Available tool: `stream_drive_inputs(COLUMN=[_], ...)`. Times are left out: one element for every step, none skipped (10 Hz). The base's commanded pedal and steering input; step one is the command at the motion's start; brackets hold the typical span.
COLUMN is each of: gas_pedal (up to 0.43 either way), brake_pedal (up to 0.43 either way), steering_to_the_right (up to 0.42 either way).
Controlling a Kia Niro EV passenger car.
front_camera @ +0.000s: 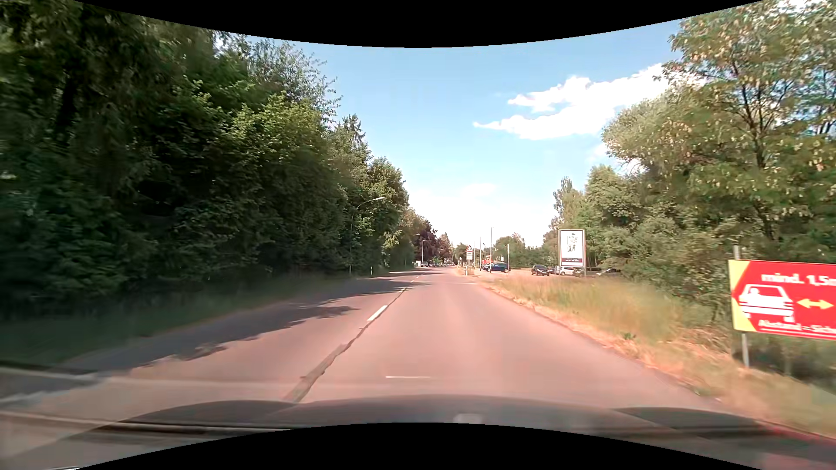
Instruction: Follow the waypoints while adhering to traffic rules and regulations
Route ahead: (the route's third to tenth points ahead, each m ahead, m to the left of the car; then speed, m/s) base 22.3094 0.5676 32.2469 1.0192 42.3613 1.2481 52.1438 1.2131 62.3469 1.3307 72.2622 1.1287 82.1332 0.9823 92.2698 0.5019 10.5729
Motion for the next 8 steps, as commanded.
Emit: stream_drive_inputs(gas_pedal=[0.13, 0.13, 0.13, 0.13, 0.138, 0.138, 0.138, 0.138], brake_pedal=[0.0, 0.0, 0.0, 0.0, 0.0, 0.0, 0.0, 0.0], steering_to_the_right=[-0.001, -0.001, -0.001, -0.001, -0.001, -0.001, -0.001, -0.001])
